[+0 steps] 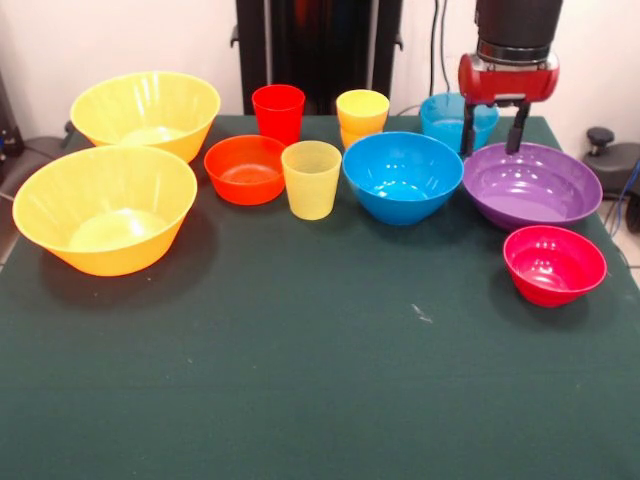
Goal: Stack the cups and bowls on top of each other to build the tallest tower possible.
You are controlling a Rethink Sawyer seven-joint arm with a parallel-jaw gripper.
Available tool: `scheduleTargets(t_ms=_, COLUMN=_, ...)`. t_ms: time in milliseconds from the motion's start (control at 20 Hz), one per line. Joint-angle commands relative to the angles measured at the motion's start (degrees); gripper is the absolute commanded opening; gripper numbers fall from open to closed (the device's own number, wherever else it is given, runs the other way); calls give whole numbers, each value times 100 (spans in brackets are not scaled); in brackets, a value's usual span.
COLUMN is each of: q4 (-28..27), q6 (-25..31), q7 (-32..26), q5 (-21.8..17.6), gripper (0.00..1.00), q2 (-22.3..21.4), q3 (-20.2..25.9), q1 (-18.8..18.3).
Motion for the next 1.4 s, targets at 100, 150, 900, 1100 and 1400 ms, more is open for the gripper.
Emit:
scheduleTargets(t_ms=100, q4=-1073, q6=1390, q7=794, q5=237, gripper=100, q2=261, q3=-23, q1=-25)
scheduleTargets(t_ms=150, q4=-1164, q6=1424, q7=776, q5=221, gripper=100, q2=318, q3=-26, q1=-48)
scheduleTargets(t_ms=900, q4=-560, q6=976, q7=705, q5=-48, gripper=100, q2=259, q3=157, q1=-264)
scheduleTargets(t_ms=1100, q4=-263, q6=520, q7=627, q5=-202, gripper=100, q2=385, q3=370, q1=-399)
scheduleTargets(t_ms=1400, q4=127, q6=315, q7=467, q5=-439, gripper=100, q2=294, q3=533, q1=-481)
